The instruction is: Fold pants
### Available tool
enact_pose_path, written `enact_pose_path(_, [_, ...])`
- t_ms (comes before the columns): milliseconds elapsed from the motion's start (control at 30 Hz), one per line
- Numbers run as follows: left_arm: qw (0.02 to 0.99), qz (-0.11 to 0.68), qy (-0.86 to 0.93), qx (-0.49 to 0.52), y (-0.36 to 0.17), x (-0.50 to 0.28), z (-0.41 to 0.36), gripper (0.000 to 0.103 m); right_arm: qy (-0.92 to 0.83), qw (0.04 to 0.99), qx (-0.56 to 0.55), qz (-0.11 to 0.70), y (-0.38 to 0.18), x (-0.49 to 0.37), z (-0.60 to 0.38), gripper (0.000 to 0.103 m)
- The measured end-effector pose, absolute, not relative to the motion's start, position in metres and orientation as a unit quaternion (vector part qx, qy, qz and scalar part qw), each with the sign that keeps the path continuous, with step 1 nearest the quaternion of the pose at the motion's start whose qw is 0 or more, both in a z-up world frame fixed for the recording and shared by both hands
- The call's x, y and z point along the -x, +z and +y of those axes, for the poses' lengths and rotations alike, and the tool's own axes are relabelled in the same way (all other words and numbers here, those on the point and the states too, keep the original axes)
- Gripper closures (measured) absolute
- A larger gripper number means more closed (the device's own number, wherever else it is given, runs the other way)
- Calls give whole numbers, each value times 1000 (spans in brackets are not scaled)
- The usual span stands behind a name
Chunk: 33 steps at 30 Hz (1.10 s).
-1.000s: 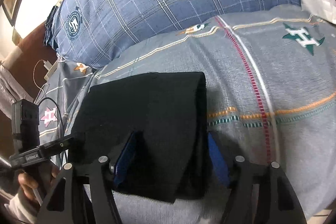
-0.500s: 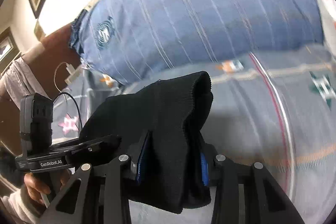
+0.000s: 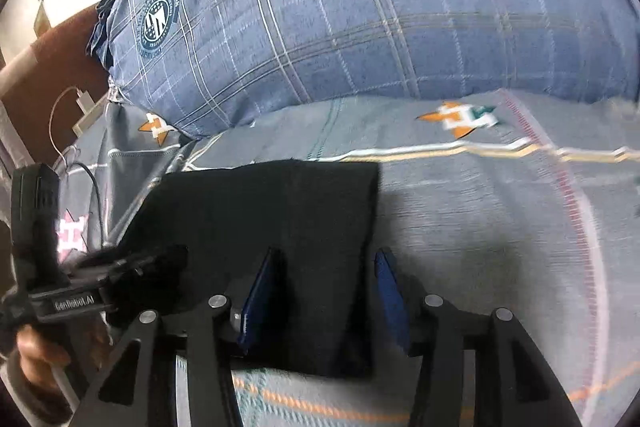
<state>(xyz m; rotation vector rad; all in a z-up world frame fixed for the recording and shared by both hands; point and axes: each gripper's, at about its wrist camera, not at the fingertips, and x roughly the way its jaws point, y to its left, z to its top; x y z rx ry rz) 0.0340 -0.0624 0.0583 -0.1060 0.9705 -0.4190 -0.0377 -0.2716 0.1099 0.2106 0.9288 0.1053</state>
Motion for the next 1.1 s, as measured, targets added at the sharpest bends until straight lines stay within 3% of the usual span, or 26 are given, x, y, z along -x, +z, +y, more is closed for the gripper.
enact_pose_path(367, [901,405,-154,12,96,-12,-61,17,69,904,-51,419,157,59,-239,53])
enact_pose_path(800, [883,445,-146,9,56,-49,-77,17,64,891,-20,449,103,21,-218,52])
enact_pose_path(1100, [889,437,-132,-17,75,-30,-73,17,67,890,-15,451,125,44,-212,51])
